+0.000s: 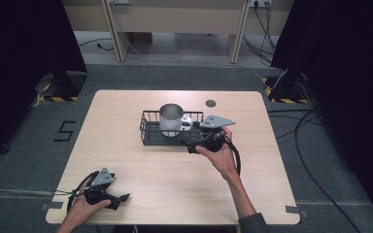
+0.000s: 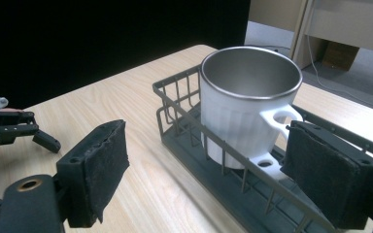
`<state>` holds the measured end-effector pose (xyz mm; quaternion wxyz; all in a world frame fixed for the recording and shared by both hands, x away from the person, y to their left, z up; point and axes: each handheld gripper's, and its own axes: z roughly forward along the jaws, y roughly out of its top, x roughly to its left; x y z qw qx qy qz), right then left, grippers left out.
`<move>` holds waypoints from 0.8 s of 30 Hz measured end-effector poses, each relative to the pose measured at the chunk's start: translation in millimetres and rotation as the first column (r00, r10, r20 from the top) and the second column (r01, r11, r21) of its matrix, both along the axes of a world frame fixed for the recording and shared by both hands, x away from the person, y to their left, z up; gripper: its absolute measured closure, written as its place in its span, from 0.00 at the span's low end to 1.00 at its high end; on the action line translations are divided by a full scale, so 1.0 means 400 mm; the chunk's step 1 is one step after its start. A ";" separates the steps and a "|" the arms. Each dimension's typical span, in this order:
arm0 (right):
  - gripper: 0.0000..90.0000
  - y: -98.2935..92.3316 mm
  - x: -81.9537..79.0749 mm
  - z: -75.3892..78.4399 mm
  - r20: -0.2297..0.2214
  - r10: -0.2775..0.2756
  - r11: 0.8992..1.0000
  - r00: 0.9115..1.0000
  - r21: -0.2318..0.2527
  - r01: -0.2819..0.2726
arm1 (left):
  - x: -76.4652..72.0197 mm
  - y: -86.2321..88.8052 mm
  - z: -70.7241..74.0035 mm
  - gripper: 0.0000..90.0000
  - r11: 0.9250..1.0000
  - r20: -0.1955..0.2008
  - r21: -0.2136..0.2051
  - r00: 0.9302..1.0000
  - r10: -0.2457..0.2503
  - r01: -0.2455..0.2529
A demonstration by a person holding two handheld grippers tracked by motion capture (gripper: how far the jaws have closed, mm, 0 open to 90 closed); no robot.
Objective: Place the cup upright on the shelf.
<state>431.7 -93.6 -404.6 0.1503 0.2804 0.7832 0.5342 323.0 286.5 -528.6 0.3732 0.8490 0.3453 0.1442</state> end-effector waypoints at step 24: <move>0.20 -0.048 -0.079 -0.051 -0.031 -0.036 0.999 0.999 0.037 0.038 | 0.000 0.000 0.000 0.00 1.000 0.000 0.003 1.000 -0.001 0.001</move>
